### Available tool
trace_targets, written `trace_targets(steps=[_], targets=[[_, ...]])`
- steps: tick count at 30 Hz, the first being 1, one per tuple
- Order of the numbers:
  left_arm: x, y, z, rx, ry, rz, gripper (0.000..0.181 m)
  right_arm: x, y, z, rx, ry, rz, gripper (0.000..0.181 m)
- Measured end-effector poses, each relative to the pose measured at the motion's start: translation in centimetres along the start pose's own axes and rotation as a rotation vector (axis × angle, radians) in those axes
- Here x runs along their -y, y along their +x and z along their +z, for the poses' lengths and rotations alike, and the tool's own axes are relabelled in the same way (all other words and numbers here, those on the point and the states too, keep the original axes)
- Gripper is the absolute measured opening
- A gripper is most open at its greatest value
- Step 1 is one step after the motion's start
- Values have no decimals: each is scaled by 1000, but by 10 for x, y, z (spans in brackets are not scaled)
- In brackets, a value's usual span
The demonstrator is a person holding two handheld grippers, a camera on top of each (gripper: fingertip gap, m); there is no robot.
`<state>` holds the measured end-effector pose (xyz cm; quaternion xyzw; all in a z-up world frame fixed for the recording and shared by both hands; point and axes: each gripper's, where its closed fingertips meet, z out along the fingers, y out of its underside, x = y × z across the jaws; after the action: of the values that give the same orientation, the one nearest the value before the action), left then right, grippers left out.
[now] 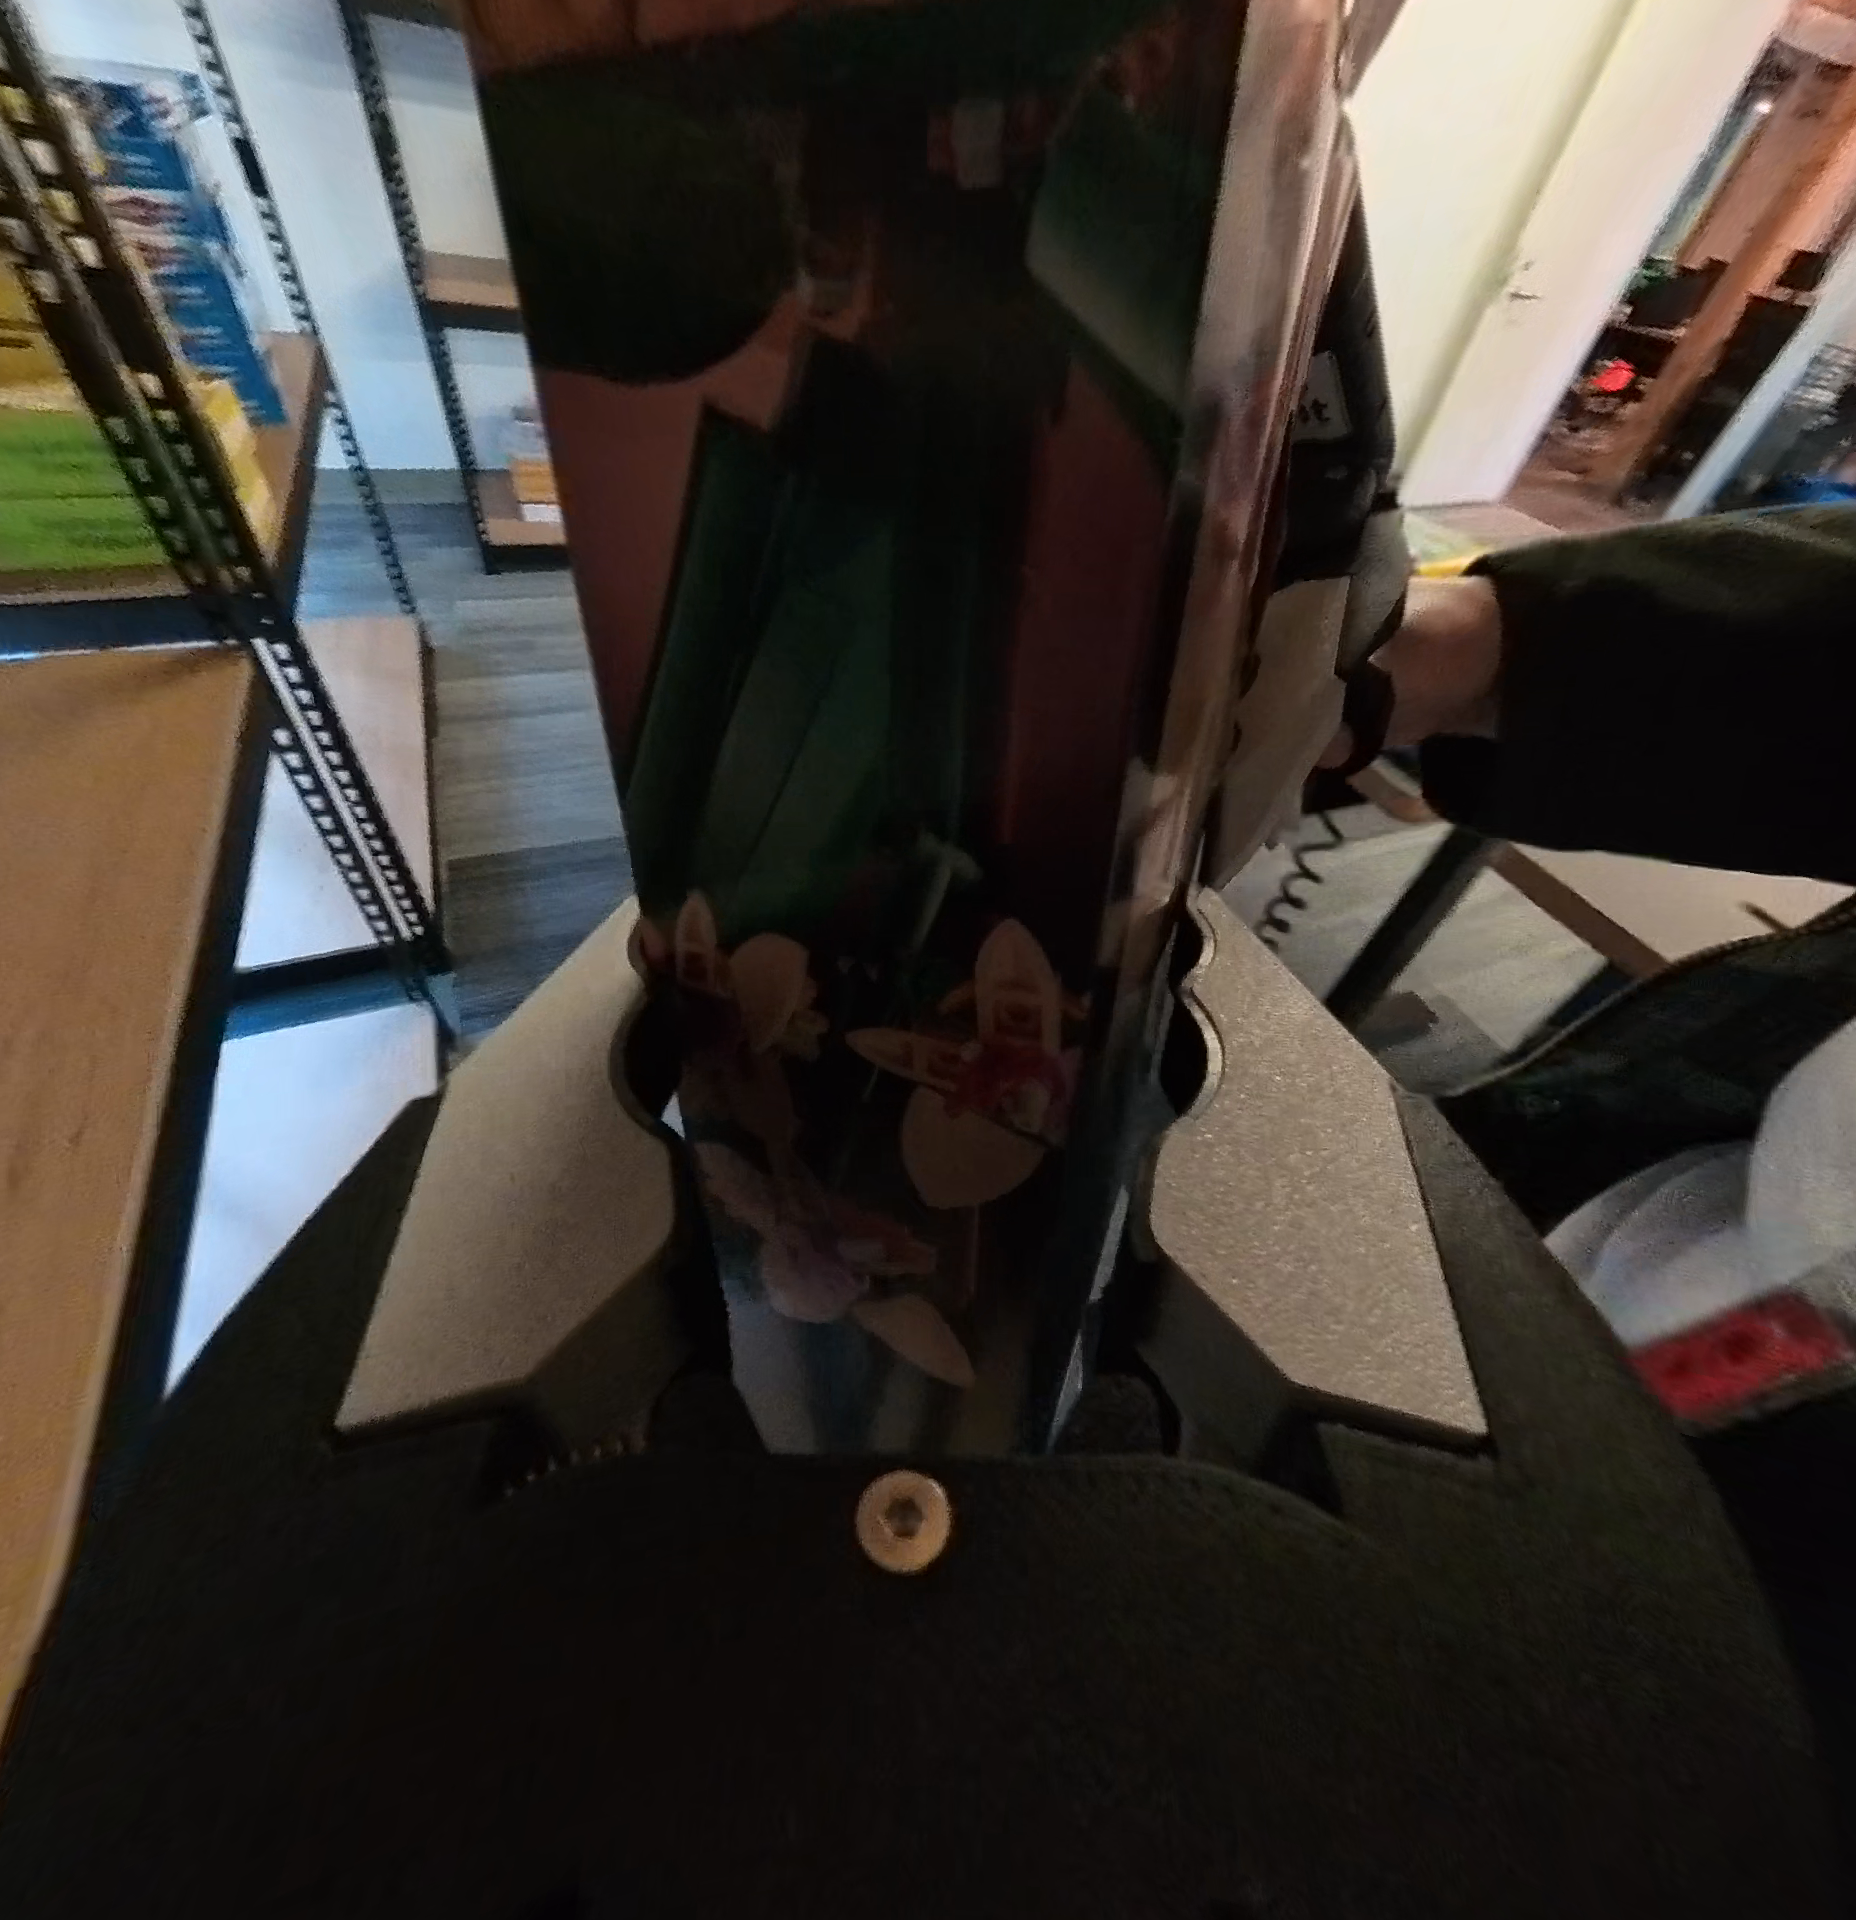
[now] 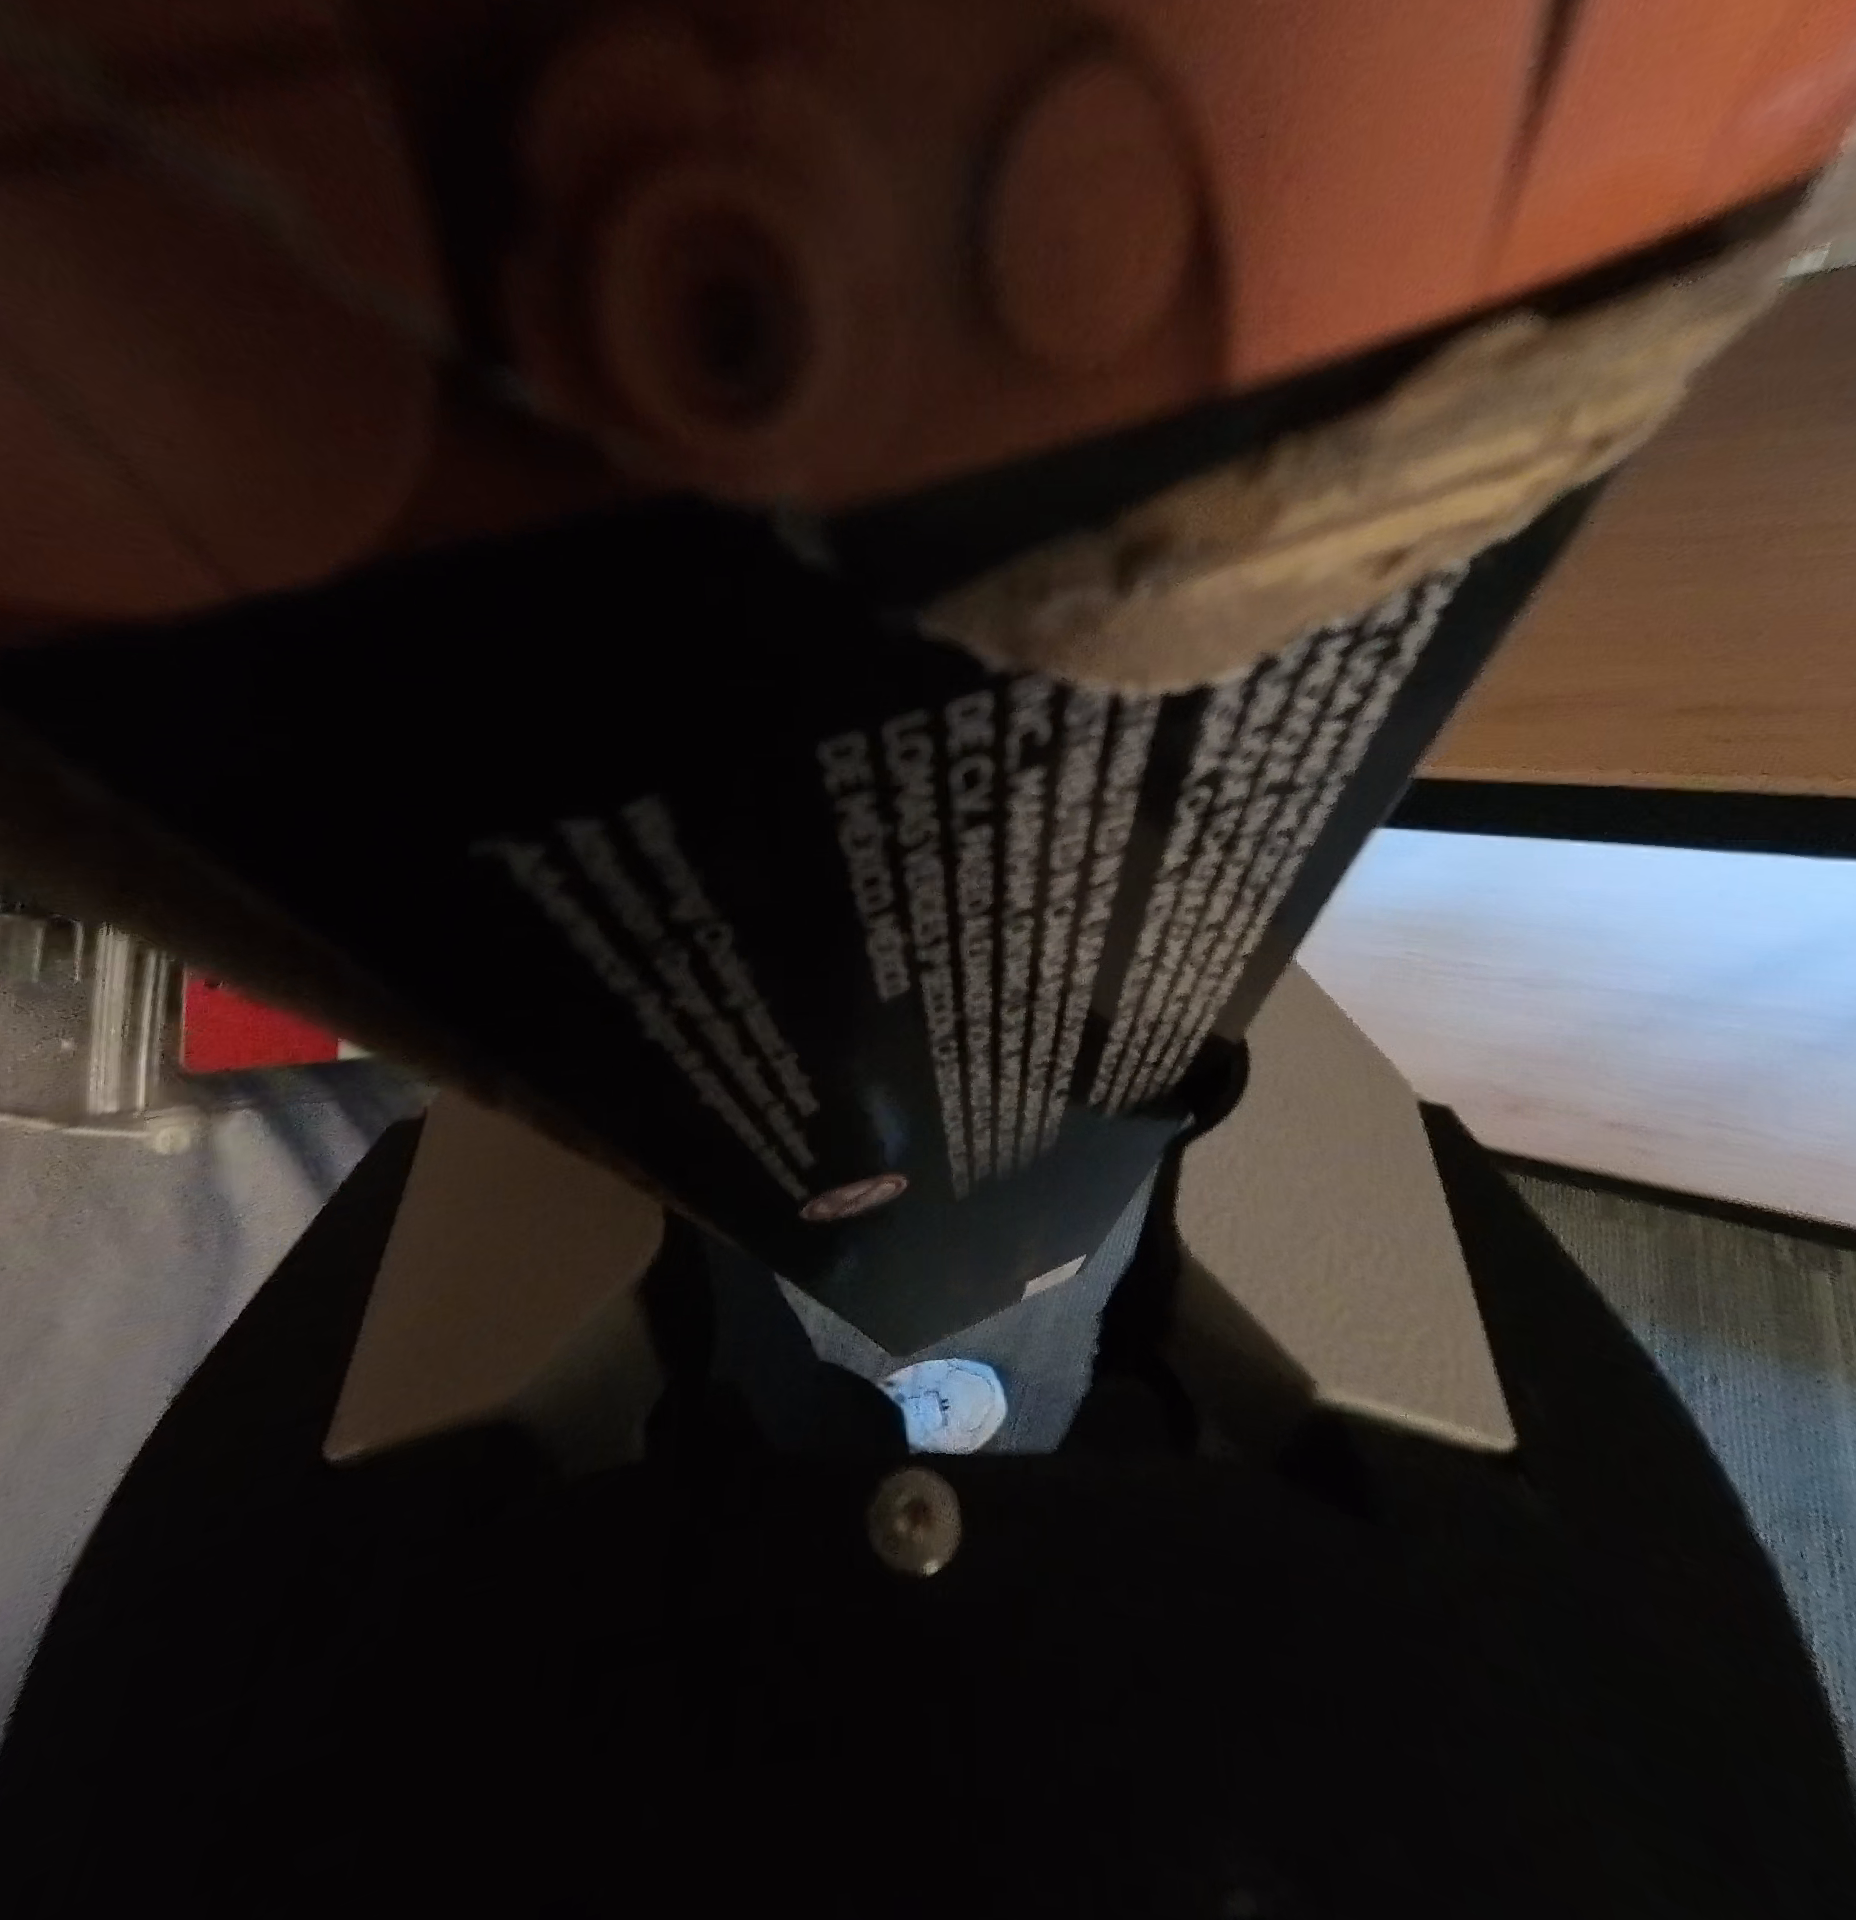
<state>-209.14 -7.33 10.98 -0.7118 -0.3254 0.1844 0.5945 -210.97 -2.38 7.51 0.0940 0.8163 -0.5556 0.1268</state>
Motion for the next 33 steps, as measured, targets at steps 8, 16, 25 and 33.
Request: trace_targets(steps=[8, 16, 25, 33], targets=[[-9, -149, 113, 286, 54, -109, 93, 23, 199, 23, 248, -144, -107, 102], [-33, -263, 148, 615, 109, -244, 94, 54, 321, 89, 516, -329, -352, 102], [-103, -390, 144, 818, 60, -408, 93, 60, 418, 212, 682, -440, -565, 103], [-143, -463, 130, 1138, 39, -484, 92, 60, 464, 299, 964, -478, -747, 106]])
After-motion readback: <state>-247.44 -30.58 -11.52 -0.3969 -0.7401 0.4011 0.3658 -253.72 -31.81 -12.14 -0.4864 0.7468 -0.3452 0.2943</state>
